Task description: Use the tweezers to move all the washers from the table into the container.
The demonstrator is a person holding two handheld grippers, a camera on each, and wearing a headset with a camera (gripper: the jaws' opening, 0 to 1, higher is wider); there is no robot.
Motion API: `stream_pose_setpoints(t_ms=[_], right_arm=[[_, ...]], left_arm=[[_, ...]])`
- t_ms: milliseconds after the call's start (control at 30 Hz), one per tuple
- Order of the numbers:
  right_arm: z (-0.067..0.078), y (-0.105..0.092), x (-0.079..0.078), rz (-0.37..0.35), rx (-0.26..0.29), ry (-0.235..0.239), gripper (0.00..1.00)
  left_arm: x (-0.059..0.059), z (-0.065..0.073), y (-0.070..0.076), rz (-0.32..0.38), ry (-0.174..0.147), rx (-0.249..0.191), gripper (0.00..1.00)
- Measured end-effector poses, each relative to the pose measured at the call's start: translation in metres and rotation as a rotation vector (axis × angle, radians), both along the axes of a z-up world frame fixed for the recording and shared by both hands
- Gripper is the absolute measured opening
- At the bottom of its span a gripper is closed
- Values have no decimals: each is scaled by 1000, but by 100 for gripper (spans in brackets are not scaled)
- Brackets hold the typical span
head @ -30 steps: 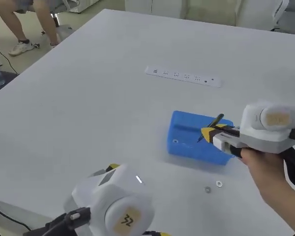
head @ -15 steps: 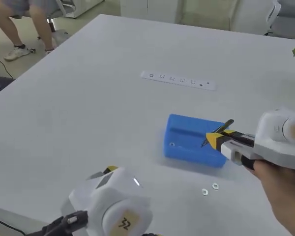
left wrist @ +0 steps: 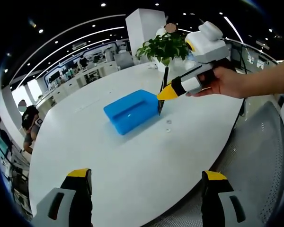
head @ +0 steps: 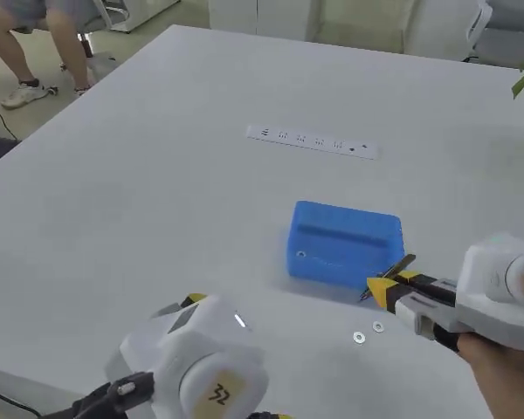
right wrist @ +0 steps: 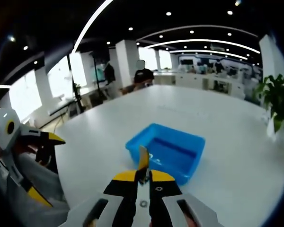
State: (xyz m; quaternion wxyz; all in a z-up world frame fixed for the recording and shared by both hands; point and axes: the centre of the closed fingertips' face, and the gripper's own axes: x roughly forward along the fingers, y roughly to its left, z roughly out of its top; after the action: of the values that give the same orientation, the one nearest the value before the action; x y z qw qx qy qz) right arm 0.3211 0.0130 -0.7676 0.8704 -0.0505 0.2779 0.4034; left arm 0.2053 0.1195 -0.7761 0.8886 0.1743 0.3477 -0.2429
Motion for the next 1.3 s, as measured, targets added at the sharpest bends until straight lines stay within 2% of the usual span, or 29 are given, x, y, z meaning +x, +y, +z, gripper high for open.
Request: stream_pose_setpoints(t_ms=[133, 233, 600, 933, 1067, 1100, 1300], right_arm=[[-11, -3, 0, 0, -20, 11, 5], [-25, -6, 0, 5, -52, 27, 5], [-47, -11, -6, 14, -101, 63, 5], [-44, -9, -7, 15, -89, 65, 5], [-49, -8, -9, 30, -115, 59, 5], [-47, -6, -9, 32, -103, 41, 5], [-48, -8, -11, 14, -85, 46, 4]], left_arm=[[-1, 0, 0, 1, 0, -2, 99], [-1, -1, 0, -3, 1, 4, 99], [-3, -2, 1, 0, 5, 3, 99], [-2, -1, -2, -8, 3, 5, 99], [-1, -1, -2, -8, 5, 6, 99], [-1, -1, -2, -8, 4, 7, 99], [-2, -2, -1, -6, 4, 8, 99]])
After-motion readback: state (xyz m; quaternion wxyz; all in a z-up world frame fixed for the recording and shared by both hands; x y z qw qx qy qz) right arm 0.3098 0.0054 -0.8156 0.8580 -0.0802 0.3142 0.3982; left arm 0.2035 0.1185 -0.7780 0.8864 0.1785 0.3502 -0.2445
